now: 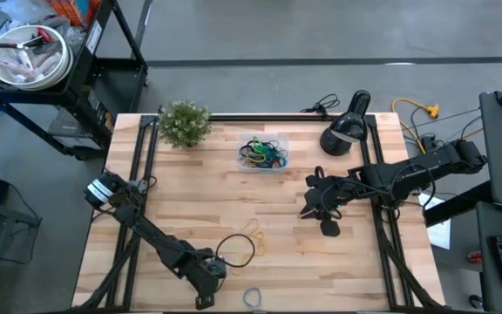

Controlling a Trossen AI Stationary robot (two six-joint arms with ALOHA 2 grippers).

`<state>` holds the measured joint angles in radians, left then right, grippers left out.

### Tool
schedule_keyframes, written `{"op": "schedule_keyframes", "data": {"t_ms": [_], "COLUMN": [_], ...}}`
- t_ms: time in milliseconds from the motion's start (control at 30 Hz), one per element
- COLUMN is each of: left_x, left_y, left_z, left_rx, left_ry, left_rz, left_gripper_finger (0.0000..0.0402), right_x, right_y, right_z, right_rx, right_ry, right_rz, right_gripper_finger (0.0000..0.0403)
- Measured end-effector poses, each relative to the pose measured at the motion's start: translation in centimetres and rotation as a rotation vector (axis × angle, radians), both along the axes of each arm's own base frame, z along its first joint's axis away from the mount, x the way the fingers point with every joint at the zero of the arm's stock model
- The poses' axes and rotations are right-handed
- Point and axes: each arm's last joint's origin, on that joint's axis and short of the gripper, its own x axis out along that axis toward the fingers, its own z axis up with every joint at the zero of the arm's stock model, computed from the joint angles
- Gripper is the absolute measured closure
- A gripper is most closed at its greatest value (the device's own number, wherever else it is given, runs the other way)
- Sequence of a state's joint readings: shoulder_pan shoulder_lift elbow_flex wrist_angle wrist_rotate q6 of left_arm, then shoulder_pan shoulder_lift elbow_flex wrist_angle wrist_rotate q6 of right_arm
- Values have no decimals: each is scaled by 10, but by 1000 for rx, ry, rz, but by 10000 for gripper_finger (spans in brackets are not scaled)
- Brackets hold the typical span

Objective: Pick and place rubber bands into bin
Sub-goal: Put the green rubberband into the transparent bin

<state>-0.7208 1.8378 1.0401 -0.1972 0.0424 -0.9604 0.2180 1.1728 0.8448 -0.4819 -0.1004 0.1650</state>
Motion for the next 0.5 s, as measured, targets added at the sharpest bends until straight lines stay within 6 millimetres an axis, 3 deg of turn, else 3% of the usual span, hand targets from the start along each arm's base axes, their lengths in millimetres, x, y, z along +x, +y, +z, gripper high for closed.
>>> {"op": "schedule_keyframes", "data": {"t_ms": [267,500], "left_x": [-4,-4], "left_y": [4,5], "left_z": [-4,-7], "left_rx": [37,50], "left_ry": [20,32], "left_rz": [11,16], "left_gripper_finger": [322,390], "right_x": [0,0], "right_y": [0,0], "right_z": [0,0], "right_rx": [0,4], "right_ry": [0,7], "right_rz": [0,-4], "right_gripper_finger": [344,344]}}
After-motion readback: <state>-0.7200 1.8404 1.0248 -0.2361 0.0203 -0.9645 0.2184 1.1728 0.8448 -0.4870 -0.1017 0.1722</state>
